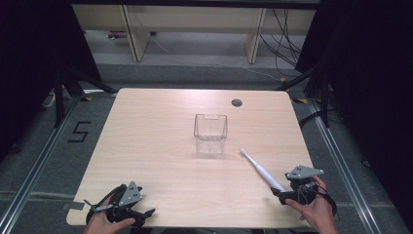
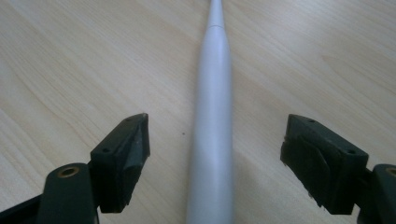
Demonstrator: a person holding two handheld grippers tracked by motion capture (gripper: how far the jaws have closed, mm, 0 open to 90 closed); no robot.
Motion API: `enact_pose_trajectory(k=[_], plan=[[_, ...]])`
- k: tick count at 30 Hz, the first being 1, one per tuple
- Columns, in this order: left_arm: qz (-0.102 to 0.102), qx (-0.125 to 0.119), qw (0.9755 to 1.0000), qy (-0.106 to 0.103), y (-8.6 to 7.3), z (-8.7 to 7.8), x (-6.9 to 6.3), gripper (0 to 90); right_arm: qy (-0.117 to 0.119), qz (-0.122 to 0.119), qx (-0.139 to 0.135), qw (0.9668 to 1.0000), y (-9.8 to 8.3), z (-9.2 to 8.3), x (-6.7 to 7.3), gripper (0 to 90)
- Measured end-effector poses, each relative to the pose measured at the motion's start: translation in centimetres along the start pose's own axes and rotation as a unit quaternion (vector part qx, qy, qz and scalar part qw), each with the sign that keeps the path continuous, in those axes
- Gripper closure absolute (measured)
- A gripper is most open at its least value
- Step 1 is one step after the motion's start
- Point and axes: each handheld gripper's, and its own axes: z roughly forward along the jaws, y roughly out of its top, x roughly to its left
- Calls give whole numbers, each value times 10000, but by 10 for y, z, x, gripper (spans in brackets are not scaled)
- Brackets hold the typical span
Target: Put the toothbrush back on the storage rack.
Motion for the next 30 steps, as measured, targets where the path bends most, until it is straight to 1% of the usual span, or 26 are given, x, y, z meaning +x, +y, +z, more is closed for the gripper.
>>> enact_pose_trajectory(k=[2,3,4,5,6,7,8,9,10,11,12,15,16,17,18,19,20,21,22,23,24,25,27,28,29,30], plan=[[-8,-4,10000,6,0,0,0,151,1,-38,-30,10000,1,1,0,245],[-8,-4,10000,7,0,0,0,151,34,41,35,10000,2,1,1,249],[-10,0,10000,15,0,0,0,151,13,26,20,10000,3,2,3,254],[-7,1,10000,16,0,0,-1,152,-12,-82,13,10000,4,2,1,255],[-3,1,10000,15,0,0,-1,151,7,-37,42,10000,5,3,2,255],[-3,1,10000,15,0,0,-1,151,11,-101,49,9999,6,3,1,255],[-4,1,10000,13,0,0,-1,151,11,-101,49,9999,6,3,1,257],[-2,0,10000,11,0,0,0,152,3,-154,54,9999,8,3,1,265],[-6,0,10000,-1,0,0,0,152,-33,-84,46,9999,9,5,3,272],[-5,8,10000,-8,0,0,0,151,-13,-180,117,9998,10,5,1,273],[-5,8,10000,-8,0,0,0,151,-13,-220,135,9997,11,6,1,273],[-2,14,10000,-7,0,0,0,151,24,-235,194,9995,16,8,2,279],[-3,10,10000,-4,0,0,0,151,24,-235,194,9995,16,8,2,279],[-9,-1,10000,-6,0,0,0,151,-17,-231,113,9997,16,10,3,284],[-8,-6,10000,-8,0,0,0,151,74,-84,311,9995,21,9,7,295],[-7,-2,10000,-11,0,0,1,151,57,-130,313,9994,22,10,7,299],[-8,7,10000,-13,0,1,1,151,96,-75,396,9991,24,11,7,311],[-8,7,10000,-13,0,1,1,151,96,-75,396,9991,24,11,7,311],[-1,12,10000,-10,0,1,0,152,47,-172,382,9991,28,13,5,319],[-4,6,10000,-14,0,0,0,151,58,-129,413,9990,30,15,4,319],[-8,-1,10000,-17,0,0,0,151,74,-147,517,9985,33,14,3,321],[-8,-1,10000,-17,0,0,0,151,63,-37,489,9988,34,15,4,327],[-15,-18,10000,-13,0,0,0,151,31,-86,471,9988,37,16,3,333],[-14,-12,10000,-17,0,0,0,151,91,-87,579,9982,40,15,1,337],[-7,-6,10000,-20,0,0,1,151,81,-16,606,9981,42,16,2,340],[-13,-8,10000,-17,0,0,0,151,43,-169,624,9979,46,19,-1,347]])
